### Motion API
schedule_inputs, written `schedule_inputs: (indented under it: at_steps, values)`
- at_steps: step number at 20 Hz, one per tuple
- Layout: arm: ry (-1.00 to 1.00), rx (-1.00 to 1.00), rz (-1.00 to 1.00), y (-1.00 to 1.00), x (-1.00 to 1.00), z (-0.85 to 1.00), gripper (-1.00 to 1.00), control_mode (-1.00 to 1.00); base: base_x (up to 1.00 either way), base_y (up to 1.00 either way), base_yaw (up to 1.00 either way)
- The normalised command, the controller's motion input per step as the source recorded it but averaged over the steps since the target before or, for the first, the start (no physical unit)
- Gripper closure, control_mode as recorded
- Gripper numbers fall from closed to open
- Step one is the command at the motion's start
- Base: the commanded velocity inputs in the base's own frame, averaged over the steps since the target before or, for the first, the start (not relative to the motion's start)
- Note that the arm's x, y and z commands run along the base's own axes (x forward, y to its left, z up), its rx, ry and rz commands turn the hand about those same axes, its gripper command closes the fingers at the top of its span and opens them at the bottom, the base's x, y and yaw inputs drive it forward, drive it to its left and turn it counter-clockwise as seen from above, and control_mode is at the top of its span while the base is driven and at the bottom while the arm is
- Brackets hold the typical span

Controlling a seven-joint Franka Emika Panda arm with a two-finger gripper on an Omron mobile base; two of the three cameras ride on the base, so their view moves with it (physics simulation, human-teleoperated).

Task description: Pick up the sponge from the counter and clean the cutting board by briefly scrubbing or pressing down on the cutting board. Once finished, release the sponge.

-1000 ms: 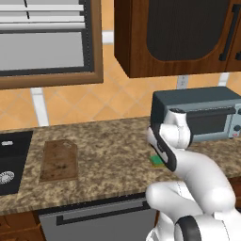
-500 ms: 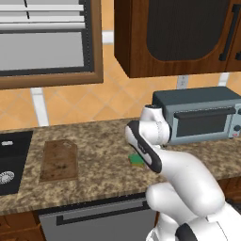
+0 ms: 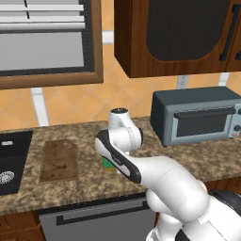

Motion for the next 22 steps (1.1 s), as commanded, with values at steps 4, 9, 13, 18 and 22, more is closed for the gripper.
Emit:
schedule_inputs:
  at_steps: [4,9,13,18,22]
  values:
    - [0.00,-0.03,0.00,0.98,0.18,0.08,1.00,-1.00,0.00,0.00,0.00]
    - [0.00,0.00,0.00,0.87,0.21,0.00,1.00,-1.00,0.00,0.00,0.00]
    - [-0.02,0.00,0.00,0.81,0.19,0.00,1.00,-1.00,0.00,0.00,0.00]
    - [0.00,-0.06,0.00,0.68,0.19,0.00,1.00,-1.00,0.00,0.00,0.00]
    - [0.00,0.00,0.00,0.49,0.18,-0.09,1.00,-1.00,0.00,0.00,0.00]
